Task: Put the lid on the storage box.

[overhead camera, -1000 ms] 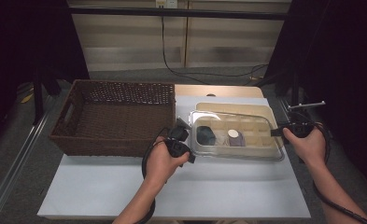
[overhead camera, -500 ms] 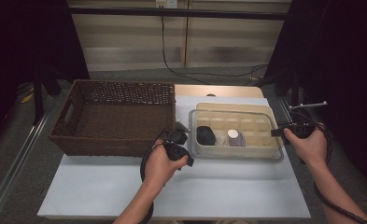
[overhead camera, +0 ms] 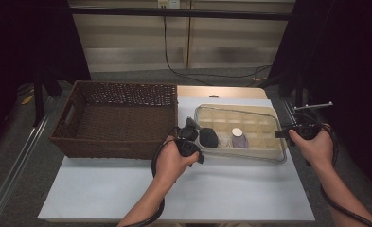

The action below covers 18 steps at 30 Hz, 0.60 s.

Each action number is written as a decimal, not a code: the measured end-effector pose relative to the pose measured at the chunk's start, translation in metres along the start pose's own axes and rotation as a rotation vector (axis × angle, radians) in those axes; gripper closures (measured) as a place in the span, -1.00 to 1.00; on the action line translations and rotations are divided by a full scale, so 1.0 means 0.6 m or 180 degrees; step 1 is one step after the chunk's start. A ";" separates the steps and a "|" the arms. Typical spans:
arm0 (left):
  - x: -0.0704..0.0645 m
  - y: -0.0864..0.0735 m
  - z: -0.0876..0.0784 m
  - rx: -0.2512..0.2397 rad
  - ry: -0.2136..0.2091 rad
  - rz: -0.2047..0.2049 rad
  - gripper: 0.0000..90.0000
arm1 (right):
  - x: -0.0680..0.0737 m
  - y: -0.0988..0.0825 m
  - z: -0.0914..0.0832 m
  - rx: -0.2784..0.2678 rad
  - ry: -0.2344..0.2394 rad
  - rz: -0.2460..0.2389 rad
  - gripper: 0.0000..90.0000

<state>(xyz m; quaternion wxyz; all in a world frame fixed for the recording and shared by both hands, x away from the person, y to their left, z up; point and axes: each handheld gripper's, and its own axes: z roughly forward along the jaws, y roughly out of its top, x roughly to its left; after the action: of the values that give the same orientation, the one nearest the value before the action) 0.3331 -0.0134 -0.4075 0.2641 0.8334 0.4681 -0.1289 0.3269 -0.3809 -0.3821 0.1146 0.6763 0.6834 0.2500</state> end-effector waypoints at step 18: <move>0.013 -0.021 -0.020 -0.0043 0.0057 -0.0005 1.00 | 0.053 -0.022 -0.017 0.0241 0.0430 -0.0265 1.00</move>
<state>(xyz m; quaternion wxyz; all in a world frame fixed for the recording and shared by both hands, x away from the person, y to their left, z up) 0.3262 0.0042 -0.4052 0.2655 0.8323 0.4719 -0.1184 0.3083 -0.3513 -0.3744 0.0529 0.6327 0.7260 0.2640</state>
